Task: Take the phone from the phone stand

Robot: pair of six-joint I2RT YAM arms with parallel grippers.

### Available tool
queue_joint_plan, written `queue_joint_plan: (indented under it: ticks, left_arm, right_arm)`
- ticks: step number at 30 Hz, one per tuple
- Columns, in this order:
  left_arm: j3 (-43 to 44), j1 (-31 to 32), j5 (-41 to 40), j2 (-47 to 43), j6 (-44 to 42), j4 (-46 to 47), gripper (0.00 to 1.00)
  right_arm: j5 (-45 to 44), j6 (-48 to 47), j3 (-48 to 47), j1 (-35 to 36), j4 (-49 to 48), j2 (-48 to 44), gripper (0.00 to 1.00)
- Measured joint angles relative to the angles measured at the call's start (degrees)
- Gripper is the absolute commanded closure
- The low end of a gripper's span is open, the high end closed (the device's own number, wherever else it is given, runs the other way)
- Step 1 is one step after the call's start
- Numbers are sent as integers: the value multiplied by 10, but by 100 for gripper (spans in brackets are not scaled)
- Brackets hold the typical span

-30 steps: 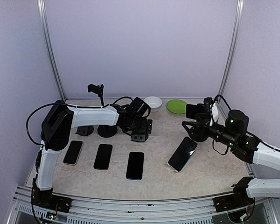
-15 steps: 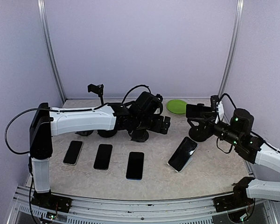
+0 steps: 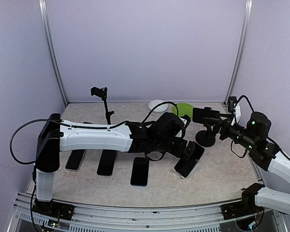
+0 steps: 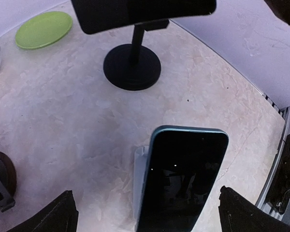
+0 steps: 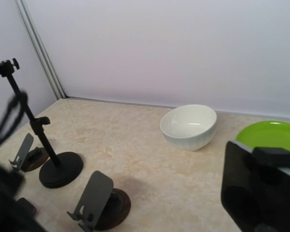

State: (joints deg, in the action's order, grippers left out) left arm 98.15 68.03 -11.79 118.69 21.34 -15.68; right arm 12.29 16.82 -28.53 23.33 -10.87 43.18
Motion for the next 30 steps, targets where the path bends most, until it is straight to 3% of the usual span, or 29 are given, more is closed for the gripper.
queue_joint_plan:
  ticks: [23, 30]
  left_arm:
    - [94, 40, 21, 131, 4, -32, 2]
    - [135, 40, -4, 161, 11, -68, 16]
  right_arm:
    - [29, 9, 17, -22, 16, -10, 0]
    - [34, 9, 20, -22, 16, -10, 0]
